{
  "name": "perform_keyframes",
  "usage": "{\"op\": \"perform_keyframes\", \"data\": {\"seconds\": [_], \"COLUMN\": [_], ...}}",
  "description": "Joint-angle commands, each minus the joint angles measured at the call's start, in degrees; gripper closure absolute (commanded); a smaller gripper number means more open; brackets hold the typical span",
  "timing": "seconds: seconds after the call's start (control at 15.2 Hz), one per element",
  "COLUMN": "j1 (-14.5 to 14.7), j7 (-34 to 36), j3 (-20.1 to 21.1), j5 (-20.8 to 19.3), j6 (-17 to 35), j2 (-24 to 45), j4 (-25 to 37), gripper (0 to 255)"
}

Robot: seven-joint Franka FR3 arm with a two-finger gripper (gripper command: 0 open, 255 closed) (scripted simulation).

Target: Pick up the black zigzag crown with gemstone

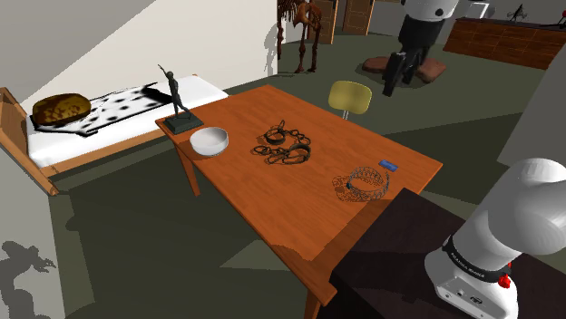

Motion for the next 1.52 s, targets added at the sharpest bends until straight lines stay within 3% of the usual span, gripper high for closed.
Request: {"op": "perform_keyframes", "data": {"seconds": [0.0,0.73,1.45], "j1": [0.00,-1.67,-4.69], "j7": [0.00,0.73,2.83], "j3": [0.00,-2.10,-4.15], "j5": [0.00,-2.86,-7.46], "j6": [0.00,20.37,44.10], "j2": [0.00,5.20,22.13], "j4": [0.00,-16.85,-25.29], "gripper": [0,0,0]}}
